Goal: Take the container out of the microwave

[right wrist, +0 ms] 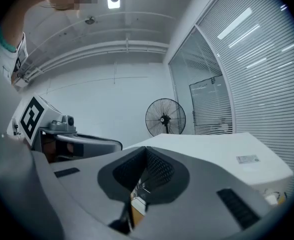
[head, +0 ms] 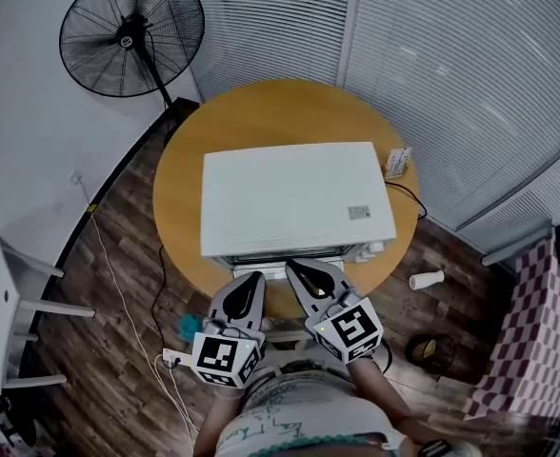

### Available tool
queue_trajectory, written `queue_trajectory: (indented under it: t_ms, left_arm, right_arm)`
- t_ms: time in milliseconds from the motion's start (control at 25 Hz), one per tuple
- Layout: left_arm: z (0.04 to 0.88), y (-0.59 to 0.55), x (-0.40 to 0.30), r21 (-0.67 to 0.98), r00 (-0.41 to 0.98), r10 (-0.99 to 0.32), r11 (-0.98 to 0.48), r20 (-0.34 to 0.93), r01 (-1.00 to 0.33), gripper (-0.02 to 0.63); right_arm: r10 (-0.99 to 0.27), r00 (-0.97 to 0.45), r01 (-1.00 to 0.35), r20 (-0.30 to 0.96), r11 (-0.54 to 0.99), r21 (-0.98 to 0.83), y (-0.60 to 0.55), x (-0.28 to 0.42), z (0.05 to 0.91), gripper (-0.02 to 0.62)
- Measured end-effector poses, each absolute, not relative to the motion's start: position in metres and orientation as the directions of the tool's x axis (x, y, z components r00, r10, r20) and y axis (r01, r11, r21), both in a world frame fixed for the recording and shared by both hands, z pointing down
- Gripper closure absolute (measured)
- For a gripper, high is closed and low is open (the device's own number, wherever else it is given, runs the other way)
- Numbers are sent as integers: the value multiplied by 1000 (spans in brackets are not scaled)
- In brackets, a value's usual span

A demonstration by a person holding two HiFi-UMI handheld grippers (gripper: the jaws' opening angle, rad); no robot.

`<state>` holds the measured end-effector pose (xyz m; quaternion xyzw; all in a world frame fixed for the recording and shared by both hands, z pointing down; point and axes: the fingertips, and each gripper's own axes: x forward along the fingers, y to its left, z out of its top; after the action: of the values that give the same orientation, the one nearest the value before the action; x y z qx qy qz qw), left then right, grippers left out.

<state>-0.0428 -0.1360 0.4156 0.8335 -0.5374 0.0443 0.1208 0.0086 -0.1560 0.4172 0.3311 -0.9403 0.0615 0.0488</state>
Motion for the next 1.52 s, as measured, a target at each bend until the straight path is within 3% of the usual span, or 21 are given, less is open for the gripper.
queue_trajectory:
  t_ms: [640, 1520]
  left_arm:
    - [421, -147, -73, 167, 535, -820, -509, 205, -844, 591]
    - [428, -154, -77, 179, 547, -808, -518, 218, -837, 591]
  right_arm:
    - [-714, -683, -729, 154, 680, -78, -161, -24, 420, 603]
    - [-708, -678, -729, 195, 681, -63, -167, -30, 428, 603]
